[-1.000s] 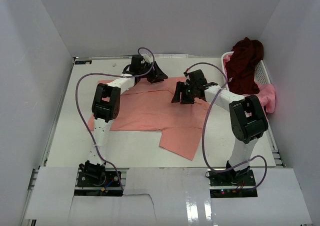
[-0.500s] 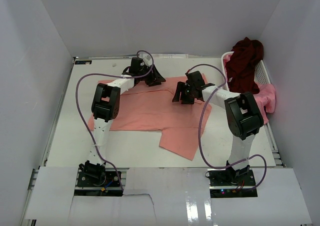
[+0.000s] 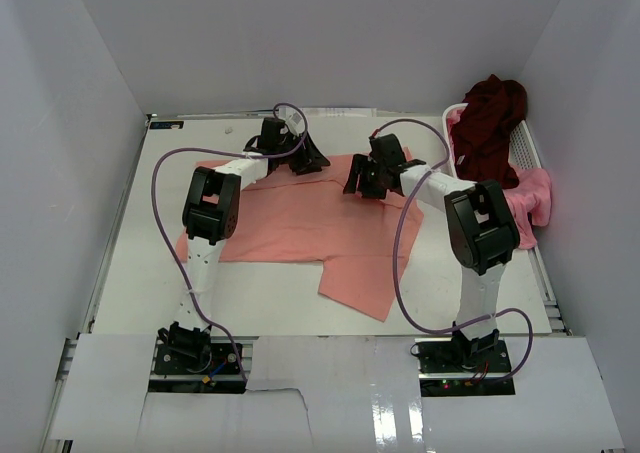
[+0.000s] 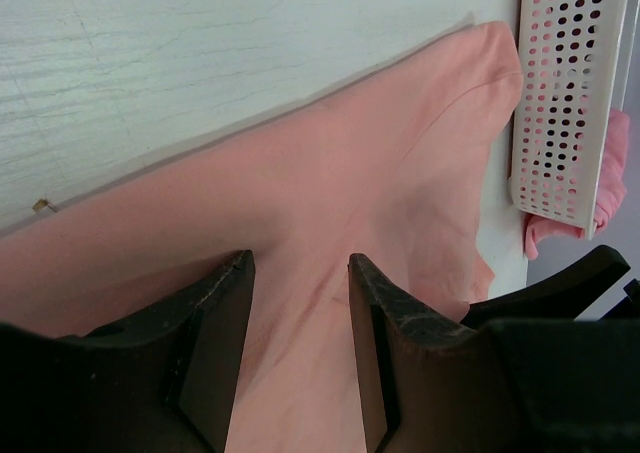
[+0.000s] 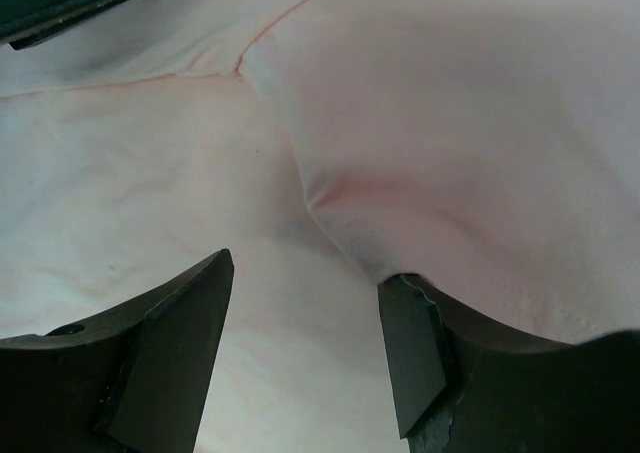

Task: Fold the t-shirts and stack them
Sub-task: Fold the flattened tshirt in 1/3 of the way

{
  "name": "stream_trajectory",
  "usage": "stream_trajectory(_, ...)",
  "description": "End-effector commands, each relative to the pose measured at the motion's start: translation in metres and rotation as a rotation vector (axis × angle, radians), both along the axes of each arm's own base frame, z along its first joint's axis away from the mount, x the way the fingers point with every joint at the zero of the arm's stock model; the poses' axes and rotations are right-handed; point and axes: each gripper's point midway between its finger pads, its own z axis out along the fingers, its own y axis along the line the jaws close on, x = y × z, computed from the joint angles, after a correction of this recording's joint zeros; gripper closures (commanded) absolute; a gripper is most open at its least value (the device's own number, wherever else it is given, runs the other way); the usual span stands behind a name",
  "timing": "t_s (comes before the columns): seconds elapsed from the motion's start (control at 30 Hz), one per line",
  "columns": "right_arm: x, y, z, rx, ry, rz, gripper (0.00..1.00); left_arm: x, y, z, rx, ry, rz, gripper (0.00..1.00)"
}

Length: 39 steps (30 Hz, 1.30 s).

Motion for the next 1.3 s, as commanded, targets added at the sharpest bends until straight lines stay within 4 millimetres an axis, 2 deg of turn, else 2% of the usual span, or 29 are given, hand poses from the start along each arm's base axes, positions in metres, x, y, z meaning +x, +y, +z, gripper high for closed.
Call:
stream_trajectory(0.0, 0.02, 0.008, 0.016, 0.01, -0.073, 0.008, 0.34, -0.008, 0.004, 0.002, 0.032, 0.007, -0.002, 0.46)
stream_trajectory(0.17, 0.024, 0.01, 0.012, 0.008, -0.078, 0.018, 0.35, -0.01, 0.004, 0.003, 0.029, 0.009, -0.005, 0.46)
stream_trajectory(0.33, 0.03, 0.013, 0.013, 0.011, -0.099, 0.029, 0.41, -0.01, 0.003, 0.008, 0.028, -0.003, -0.009, 0.46)
stream_trajectory(0.37, 0.03, 0.013, 0.012, 0.009, -0.1, 0.033, 0.44, -0.009, 0.003, 0.009, 0.028, -0.006, -0.01, 0.46)
stream_trajectory(0.4, 0.03, 0.013, 0.013, 0.009, -0.101, 0.035, 0.56, -0.009, 0.003, 0.008, 0.03, -0.006, -0.009, 0.46)
stream_trajectory(0.47, 0.031, 0.016, 0.015, 0.019, -0.101, 0.04, 0.74, -0.01, 0.003, 0.009, 0.031, -0.007, -0.01, 0.46)
stream_trajectory(0.5, 0.031, 0.017, 0.016, 0.024, -0.097, 0.04, 0.77, -0.01, 0.004, 0.008, 0.032, -0.006, -0.009, 0.46)
stream_trajectory(0.83, 0.029, 0.022, 0.038, 0.225, 0.011, -0.051, 0.92, -0.014, 0.005, 0.005, 0.037, 0.006, -0.01, 0.46)
stream_trajectory(1.0, 0.037, 0.012, 0.049, 0.343, 0.036, -0.116, 0.92, -0.015, 0.005, 0.007, 0.039, 0.001, -0.014, 0.46)
stream_trajectory(1.03, 0.04, 0.014, 0.056, 0.369, 0.01, -0.1, 0.92, -0.015, 0.006, 0.007, 0.042, -0.001, -0.01, 0.46)
stream_trajectory(1.07, 0.042, 0.013, 0.056, 0.362, 0.006, -0.097, 0.84, -0.015, 0.005, 0.007, 0.041, -0.001, -0.014, 0.46)
stream_trajectory(1.1, 0.048, 0.013, 0.065, 0.35, -0.018, -0.085, 0.8, -0.015, 0.005, 0.008, 0.042, -0.004, -0.015, 0.46)
stream_trajectory(1.13, 0.04, 0.009, 0.055, 0.294, 0.016, -0.073, 0.78, -0.015, 0.005, 0.009, 0.04, -0.006, -0.014, 0.46)
stream_trajectory(1.23, 0.031, 0.005, 0.056, 0.257, -0.008, -0.037, 0.68, -0.014, 0.005, 0.009, 0.039, -0.005, -0.014, 0.46)
stream_trajectory(1.27, 0.027, 0.003, 0.068, 0.247, -0.042, -0.028, 0.59, -0.014, 0.005, 0.01, 0.038, -0.006, -0.013, 0.46)
